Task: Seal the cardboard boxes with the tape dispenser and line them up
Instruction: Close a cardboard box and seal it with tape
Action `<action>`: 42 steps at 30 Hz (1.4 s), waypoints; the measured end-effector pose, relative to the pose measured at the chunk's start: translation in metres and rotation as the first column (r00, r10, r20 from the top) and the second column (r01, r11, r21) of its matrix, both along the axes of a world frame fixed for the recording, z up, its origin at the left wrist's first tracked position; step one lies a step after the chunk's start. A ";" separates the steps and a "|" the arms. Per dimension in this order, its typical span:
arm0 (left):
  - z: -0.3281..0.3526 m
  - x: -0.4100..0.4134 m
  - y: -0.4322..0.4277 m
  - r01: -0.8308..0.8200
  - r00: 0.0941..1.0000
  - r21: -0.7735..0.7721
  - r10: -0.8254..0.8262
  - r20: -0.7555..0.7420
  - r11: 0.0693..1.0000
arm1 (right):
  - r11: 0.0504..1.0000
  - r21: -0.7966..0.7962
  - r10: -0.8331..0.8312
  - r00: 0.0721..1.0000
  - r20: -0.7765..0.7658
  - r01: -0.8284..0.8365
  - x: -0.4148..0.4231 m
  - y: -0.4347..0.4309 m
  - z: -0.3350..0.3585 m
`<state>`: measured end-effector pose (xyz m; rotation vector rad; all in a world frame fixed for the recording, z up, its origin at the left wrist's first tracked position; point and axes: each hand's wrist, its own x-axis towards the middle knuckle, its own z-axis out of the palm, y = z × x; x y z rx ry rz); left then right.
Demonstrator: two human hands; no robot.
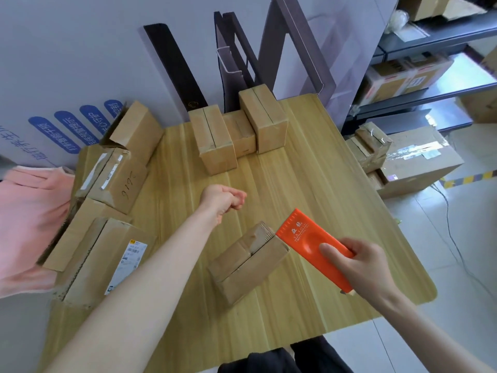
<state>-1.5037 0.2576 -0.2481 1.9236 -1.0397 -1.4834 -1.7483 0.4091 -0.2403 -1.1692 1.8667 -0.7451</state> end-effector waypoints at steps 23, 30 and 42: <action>-0.096 -0.028 0.017 0.227 0.870 0.131 -0.262 0.418 0.965 | 0.941 0.327 0.029 0.938 -0.347 0.092 0.000 0.016 -0.068; -0.105 -0.016 0.052 0.326 0.911 -0.084 -0.290 0.294 0.942 | 0.945 0.322 0.113 0.874 -0.472 0.052 0.005 0.004 -0.062; -0.110 -0.057 0.089 -0.261 0.961 -0.026 0.262 0.086 0.965 | 0.938 0.327 0.119 0.783 -0.610 0.112 0.015 -0.037 -0.070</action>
